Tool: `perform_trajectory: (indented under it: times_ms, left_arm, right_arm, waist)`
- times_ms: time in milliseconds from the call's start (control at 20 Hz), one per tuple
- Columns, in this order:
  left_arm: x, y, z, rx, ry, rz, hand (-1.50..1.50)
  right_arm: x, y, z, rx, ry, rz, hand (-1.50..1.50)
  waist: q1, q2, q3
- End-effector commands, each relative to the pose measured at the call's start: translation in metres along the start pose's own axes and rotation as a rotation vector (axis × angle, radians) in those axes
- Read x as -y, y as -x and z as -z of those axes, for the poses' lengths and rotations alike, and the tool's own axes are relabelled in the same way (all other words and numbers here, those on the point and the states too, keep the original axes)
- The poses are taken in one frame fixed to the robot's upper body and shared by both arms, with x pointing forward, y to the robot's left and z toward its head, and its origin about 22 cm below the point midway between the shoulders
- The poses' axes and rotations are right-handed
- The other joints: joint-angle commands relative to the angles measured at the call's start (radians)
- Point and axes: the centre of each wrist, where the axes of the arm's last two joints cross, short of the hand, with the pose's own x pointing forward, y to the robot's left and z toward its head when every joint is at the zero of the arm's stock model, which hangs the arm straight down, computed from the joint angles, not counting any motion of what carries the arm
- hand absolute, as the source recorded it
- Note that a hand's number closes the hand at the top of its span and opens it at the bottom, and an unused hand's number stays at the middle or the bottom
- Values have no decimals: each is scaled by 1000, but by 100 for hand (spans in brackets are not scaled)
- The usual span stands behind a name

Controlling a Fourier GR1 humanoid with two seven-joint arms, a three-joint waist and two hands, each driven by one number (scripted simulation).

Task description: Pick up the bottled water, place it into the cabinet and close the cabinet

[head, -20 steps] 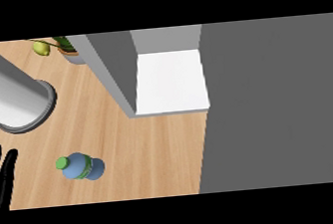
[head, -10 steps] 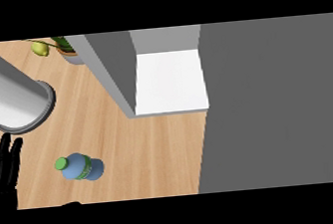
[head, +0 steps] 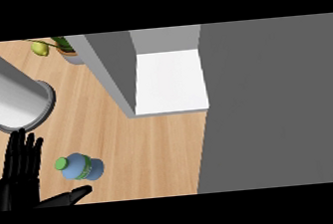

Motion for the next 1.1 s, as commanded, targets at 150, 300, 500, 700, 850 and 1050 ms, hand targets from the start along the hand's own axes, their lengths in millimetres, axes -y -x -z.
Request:
perform_trajectory:
  times_ms: [150,300,500,700,850,1050]
  left_arm:
    - [-10,45,1,-12,-8,-2,-150]
    - [0,60,-7,-39,-4,-18,-150]
    - [-18,85,-6,-56,-41,3,-150]
    - [-40,104,-2,-63,-46,10,-150]
    - [-28,136,-15,-76,-74,8,-150]
    - [-27,139,-9,-73,-22,11,-150]
  right_arm:
    - [-9,-33,-30,74,-4,-14,-150]
    - [-3,-42,-30,90,-2,-17,-150]
    - [-9,-45,-28,85,18,7,-150]
    - [-5,-39,-17,73,9,-23,-150]
    - [-5,-36,-18,71,0,-9,-150]
    - [-9,-45,-28,66,-2,-1,-150]
  waist:
    - [-3,-1,0]
    - [-2,-1,0]
    - [-3,-2,0]
    - [1,0,0]
    - [-4,1,0]
    - [-4,-1,0]
